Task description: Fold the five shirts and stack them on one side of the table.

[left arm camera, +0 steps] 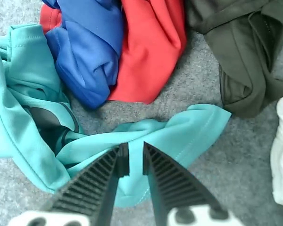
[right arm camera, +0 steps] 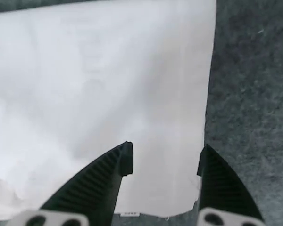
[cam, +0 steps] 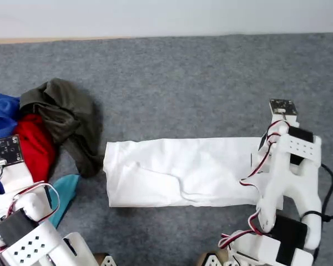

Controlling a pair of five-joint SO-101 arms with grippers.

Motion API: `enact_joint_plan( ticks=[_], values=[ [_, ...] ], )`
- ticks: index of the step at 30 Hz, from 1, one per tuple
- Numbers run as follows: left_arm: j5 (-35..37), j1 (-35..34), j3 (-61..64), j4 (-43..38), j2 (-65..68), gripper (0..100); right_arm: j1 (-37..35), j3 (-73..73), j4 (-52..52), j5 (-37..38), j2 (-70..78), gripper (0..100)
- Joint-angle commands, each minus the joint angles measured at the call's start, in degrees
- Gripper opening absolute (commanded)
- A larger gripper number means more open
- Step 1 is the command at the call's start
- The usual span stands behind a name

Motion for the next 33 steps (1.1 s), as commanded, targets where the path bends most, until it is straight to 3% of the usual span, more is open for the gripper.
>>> enact_joint_plan(
  ticks=[1, 25, 33],
  values=[
    [-0.18, -0.18, -2.07, 0.35, -0.62, 6, 1.01, 0.0, -3.12, 0.7, -1.27, 22.2],
    [-0.26, -0.09, -2.15, 0.35, -0.62, 6, 3.3, -1.41, -9.19, 0.62, 10.51, 22.2],
    [-0.26, -0.09, -2.24, 0.44, -0.62, 6, 3.38, -7.03, -5.49, 0.44, 16.66, 21.6]
  ],
)
